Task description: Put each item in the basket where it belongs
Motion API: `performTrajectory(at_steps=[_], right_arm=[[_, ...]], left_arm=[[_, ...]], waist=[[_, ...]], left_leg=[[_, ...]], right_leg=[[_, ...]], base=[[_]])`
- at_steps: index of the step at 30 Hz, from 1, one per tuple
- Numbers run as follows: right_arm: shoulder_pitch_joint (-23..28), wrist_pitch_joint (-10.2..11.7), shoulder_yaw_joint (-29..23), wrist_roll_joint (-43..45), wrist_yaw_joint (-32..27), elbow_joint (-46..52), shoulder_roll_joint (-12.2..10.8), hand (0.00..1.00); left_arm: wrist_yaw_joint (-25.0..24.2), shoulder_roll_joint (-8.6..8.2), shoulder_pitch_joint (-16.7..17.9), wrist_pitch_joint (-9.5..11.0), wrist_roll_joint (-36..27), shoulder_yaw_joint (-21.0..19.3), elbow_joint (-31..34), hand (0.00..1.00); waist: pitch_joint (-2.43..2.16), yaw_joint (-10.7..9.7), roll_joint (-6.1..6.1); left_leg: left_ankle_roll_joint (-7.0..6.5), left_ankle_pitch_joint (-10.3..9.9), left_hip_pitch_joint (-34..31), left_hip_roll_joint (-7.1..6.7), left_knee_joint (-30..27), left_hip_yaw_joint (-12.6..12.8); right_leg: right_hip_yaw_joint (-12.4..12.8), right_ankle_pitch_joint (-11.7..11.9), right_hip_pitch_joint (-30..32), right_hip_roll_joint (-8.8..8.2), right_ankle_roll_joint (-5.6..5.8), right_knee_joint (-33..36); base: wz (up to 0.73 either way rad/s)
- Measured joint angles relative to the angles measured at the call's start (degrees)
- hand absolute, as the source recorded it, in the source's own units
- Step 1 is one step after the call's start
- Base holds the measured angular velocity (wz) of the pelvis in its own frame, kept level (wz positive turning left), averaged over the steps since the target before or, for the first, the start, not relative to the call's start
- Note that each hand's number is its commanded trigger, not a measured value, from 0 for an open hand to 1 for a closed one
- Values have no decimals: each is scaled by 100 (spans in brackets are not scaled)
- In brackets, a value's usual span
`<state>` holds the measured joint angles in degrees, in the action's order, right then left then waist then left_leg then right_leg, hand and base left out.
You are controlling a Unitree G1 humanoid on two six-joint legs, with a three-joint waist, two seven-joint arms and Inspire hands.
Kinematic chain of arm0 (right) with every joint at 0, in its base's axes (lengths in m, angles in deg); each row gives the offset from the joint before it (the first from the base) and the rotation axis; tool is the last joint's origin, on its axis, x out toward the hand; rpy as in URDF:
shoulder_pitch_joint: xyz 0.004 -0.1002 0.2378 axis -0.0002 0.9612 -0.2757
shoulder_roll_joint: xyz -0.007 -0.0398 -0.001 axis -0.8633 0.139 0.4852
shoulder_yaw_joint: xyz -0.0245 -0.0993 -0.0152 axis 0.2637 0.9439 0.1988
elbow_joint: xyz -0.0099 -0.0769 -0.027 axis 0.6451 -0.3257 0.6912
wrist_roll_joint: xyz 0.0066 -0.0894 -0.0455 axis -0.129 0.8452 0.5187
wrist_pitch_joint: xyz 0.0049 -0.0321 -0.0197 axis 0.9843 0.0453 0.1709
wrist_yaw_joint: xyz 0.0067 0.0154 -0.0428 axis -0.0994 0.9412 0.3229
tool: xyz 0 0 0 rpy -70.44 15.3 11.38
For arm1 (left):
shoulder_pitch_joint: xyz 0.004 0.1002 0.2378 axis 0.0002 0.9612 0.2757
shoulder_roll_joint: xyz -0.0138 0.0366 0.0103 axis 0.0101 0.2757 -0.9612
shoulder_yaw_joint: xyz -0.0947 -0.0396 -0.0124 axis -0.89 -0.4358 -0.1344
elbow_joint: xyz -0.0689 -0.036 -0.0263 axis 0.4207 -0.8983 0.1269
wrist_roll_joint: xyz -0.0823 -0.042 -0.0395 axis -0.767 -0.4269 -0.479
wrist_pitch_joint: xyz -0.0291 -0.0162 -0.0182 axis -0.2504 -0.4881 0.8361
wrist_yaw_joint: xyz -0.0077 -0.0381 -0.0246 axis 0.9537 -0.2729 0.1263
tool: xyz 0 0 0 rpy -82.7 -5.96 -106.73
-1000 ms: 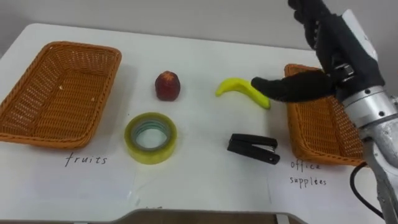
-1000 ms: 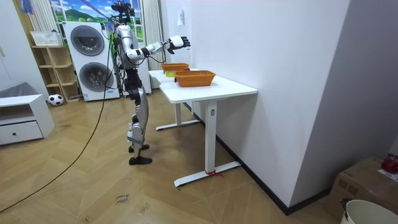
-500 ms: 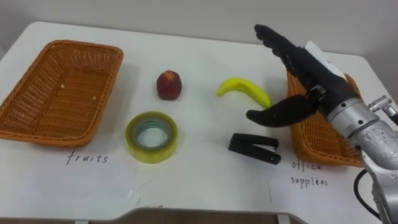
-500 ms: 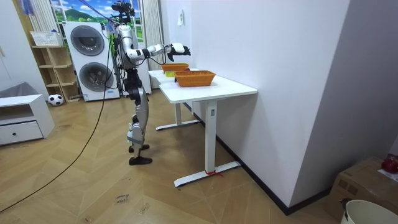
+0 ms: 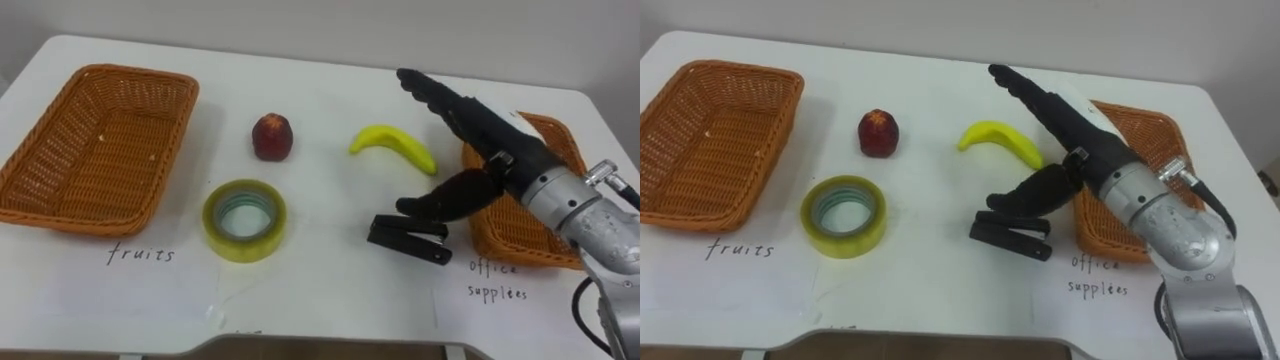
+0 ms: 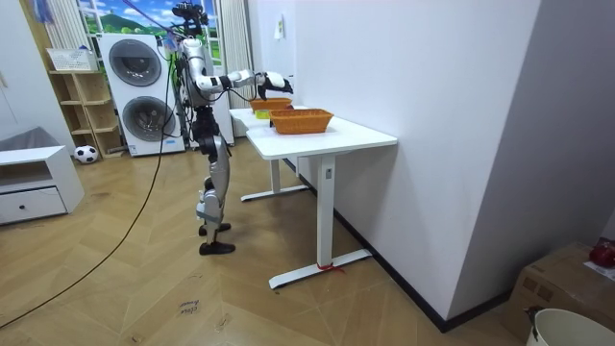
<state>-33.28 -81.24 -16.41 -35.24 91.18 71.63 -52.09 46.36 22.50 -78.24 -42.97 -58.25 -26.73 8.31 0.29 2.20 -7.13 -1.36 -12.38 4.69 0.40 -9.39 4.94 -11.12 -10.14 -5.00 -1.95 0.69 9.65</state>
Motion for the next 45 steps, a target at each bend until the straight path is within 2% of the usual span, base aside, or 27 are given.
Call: performTrajectory(at_steps=[2, 8, 11, 17, 22, 27, 31, 35, 45], right_arm=[[0, 0, 68, -12, 34, -103, 3, 0], [69, -8, 240, -12, 238, -222, 4, 0], [123, -142, 240, -11, 305, -222, 4, 0], [348, -265, 239, -9, 369, -222, 4, 0], [438, -371, 240, -12, 474, -414, 4, 0], [441, -393, 248, 24, 580, -599, -6, 0], [450, -572, 248, 69, 640, -667, -6, 0], [446, -607, 248, 68, 728, -865, -8, 0], [446, -622, 248, 68, 814, -959, -10, 0]], left_arm=[[0, 50, -27, 0, 0, 1, -13, 0], [5, 102, -57, 0, -8, -2, -16, 0], [5, 104, -54, -24, -5, -2, -9, 0], [36, 102, -56, -87, -3, -3, -3, 0], [53, 102, -54, -107, -61, -2, -3, 0], [51, 92, -62, -210, -60, -3, 0, 0], [51, 91, -60, -271, -50, -3, 46, 0], [51, 91, -55, -319, -50, -3, 176, 0], [50, 91, -65, -322, -55, 1, 342, 0]], waist=[[21, 1, -22], [21, 11, -43], [22, 25, -41], [23, 114, -13], [12, 142, 9], [-15, 143, 62], [-24, 142, 50], [-37, 147, 28], [-15, 243, -12]], left_leg=[[0, 0, 0, 3, -1, -3], [0, 0, -1, -4, 6, -15], [0, 0, -2, -6, 7, -27], [0, 0, -4, -6, 8, -35], [-1, 1, -1, -11, 2, -35], [-1, 1, 1, 8, 0, -36], [-1, 1, -8, 9, 4, -35], [-1, 1, -8, 6, 4, -34], [-1, 1, -11, 9, 13, -29]], right_leg=[[-1, 0, 0, 2, 0, -1], [-4, 1, -4, -8, -1, -1], [-5, 1, -6, -5, -1, -2], [-3, 1, -6, -2, -1, -4], [0, 1, -11, -7, -1, -4], [0, 1, -11, -5, -1, -3], [1, 1, 4, -4, -1, 1], [5, 1, 3, -6, -1, 1], [8, 1, 15, -6, -1, 0]], base=[[0], [1], [1], [0], [0], [0], [0], [0], [0]])
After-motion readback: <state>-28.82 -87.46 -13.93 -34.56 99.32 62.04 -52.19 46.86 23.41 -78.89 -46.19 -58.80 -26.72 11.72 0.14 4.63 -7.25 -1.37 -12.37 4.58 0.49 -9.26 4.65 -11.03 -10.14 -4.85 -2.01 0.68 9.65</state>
